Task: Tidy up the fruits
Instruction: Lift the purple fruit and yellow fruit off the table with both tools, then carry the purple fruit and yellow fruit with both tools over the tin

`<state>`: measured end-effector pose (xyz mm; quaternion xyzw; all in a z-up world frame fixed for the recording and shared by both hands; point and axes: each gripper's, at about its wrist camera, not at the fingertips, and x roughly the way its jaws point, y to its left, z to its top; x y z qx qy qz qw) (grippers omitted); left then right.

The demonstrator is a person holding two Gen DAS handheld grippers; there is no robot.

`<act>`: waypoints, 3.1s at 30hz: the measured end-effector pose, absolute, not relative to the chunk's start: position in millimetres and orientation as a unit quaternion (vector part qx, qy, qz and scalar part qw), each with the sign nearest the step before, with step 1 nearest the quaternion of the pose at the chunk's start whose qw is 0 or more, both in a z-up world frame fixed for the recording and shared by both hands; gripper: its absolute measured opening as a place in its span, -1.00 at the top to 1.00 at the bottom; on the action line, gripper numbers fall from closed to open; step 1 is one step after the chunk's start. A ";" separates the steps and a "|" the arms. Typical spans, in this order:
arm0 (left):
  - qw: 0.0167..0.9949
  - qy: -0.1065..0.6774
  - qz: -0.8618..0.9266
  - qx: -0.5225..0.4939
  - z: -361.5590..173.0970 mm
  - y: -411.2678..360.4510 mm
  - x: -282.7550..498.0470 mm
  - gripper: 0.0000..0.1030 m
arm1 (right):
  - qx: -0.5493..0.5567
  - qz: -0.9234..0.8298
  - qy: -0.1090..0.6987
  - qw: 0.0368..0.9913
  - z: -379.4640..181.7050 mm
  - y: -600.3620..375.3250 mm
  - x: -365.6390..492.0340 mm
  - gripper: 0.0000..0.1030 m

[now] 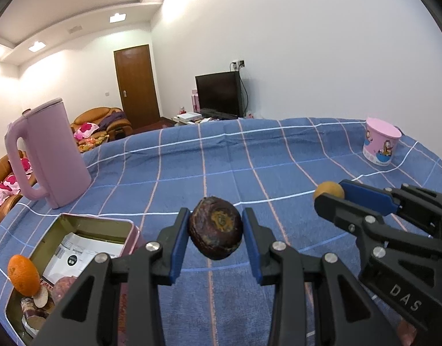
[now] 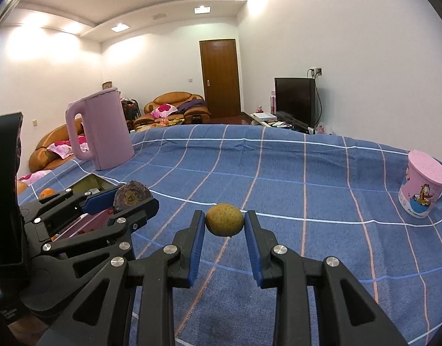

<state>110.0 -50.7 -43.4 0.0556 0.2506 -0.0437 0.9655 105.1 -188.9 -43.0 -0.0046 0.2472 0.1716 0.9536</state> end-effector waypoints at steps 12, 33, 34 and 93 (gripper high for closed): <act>0.972 0.228 -0.034 0.052 -39.3 -48.4 102.2 0.25 | -0.010 0.169 0.224 0.960 -40.3 -190.0 95.0 0.41; 0.981 0.187 -0.018 0.050 -32.7 -46.7 83.9 0.26 | -0.020 0.166 0.178 0.970 -36.1 -191.9 75.4 0.41; 0.981 0.185 -0.018 0.050 -32.5 -46.3 83.3 0.25 | -0.020 0.165 0.177 0.970 -35.9 -192.0 75.1 0.41; 0.970 0.228 0.080 0.028 -17.7 70.3 82.0 0.25 | -0.013 0.287 0.210 0.935 -18.5 -89.2 103.4 0.41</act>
